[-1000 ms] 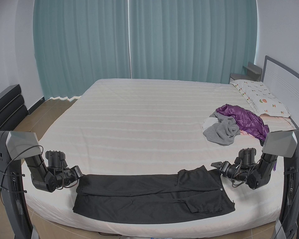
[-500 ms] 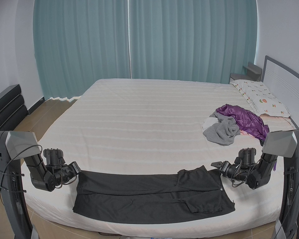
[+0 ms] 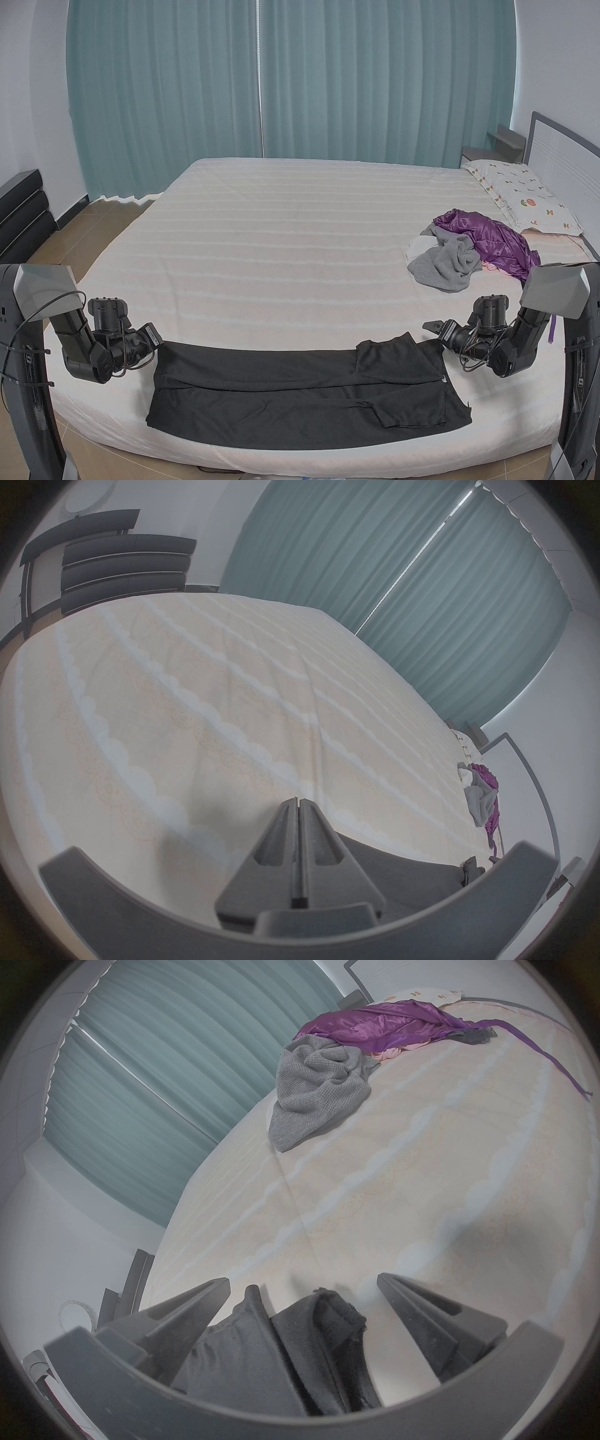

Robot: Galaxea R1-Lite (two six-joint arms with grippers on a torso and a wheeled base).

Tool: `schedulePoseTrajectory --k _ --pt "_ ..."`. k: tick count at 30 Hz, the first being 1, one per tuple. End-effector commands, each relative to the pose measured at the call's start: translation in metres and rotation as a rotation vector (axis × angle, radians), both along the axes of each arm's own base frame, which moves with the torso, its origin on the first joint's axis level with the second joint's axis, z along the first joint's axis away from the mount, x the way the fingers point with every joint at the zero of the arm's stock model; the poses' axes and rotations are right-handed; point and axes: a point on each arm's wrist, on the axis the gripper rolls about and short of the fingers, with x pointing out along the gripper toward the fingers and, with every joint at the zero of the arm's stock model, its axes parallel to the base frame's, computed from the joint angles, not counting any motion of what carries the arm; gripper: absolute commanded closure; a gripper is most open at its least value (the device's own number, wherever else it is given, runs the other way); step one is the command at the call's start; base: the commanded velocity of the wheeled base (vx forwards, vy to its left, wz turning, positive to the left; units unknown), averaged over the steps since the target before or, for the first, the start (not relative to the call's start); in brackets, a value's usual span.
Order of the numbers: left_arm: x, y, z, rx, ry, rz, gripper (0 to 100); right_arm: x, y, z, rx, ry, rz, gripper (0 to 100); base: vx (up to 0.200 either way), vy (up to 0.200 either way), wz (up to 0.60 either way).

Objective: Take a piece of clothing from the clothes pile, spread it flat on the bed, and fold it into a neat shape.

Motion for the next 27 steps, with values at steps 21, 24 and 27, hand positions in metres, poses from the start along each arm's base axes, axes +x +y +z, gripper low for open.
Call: schedulePoseTrajectory --k 21,24,27 --pt "0.001 0.000 -0.001 -0.002 0.001 -0.001 100 0.006 -0.008 -0.006 -0.003 -0.002 -0.027 100 0.000 0.000 0.00" --pt "0.001 0.000 -0.001 -0.002 0.000 -0.001 100 0.006 -0.008 -0.006 -0.002 -0.004 -0.026 100 0.000 0.000 0.00" --pt "0.002 0.000 -0.001 -0.003 -0.002 0.000 100 0.006 -0.008 -0.006 -0.002 -0.001 -0.026 100 0.000 0.000 0.00"
